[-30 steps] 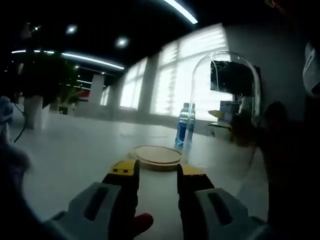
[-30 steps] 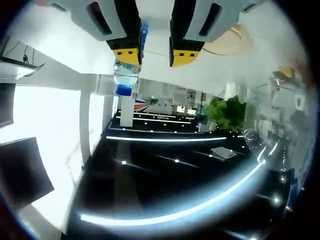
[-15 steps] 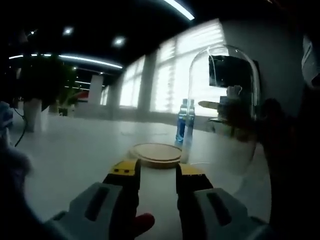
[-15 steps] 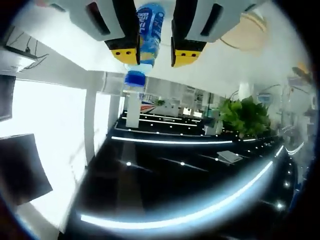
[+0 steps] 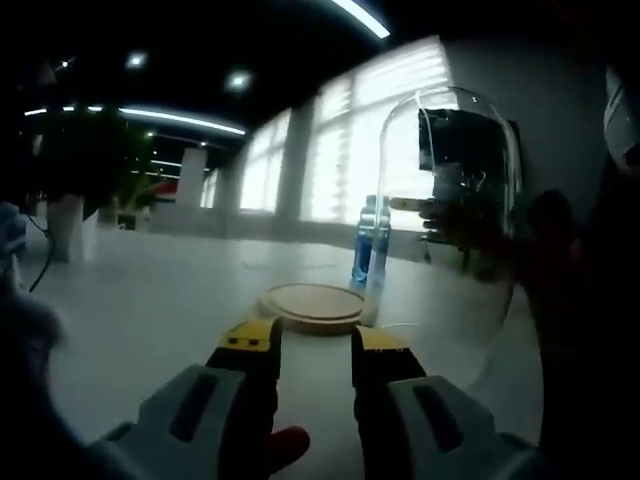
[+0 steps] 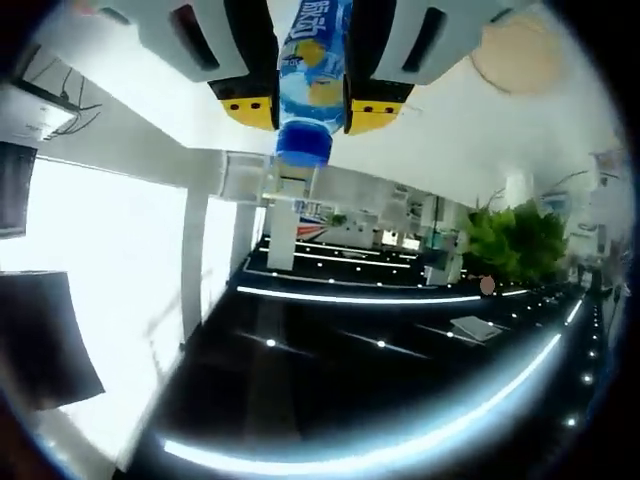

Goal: Open the cover put in the Mizone put the cover back on

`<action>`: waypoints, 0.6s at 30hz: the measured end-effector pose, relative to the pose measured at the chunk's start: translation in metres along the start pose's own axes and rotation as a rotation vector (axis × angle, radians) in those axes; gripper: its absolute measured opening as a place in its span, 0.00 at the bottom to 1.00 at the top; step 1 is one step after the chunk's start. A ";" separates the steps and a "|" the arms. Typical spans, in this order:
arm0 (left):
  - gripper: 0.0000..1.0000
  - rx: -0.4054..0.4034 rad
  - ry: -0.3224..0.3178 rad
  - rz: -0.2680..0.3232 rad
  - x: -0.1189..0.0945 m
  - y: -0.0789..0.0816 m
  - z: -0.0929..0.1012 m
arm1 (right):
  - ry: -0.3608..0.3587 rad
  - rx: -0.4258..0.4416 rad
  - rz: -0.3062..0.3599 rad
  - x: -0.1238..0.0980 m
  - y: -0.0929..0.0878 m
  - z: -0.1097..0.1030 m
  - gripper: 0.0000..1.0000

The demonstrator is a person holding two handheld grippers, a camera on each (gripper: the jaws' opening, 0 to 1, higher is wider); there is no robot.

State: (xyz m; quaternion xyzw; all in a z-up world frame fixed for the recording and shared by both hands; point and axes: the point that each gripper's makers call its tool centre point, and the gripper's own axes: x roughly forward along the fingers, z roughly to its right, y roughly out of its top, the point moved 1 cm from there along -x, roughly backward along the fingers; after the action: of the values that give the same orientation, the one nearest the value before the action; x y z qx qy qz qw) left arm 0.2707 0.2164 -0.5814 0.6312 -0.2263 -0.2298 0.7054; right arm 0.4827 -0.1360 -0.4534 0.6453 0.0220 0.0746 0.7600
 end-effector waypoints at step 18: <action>0.21 0.008 -0.012 -0.001 -0.001 0.000 0.003 | -0.015 0.066 -0.031 0.040 -0.004 0.004 0.22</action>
State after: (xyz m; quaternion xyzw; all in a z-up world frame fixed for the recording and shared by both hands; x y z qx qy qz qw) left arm 0.2685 0.2145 -0.5808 0.6327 -0.2310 -0.2331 0.7015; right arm 0.5234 -0.1343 -0.4540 0.6701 0.0288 0.0570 0.7395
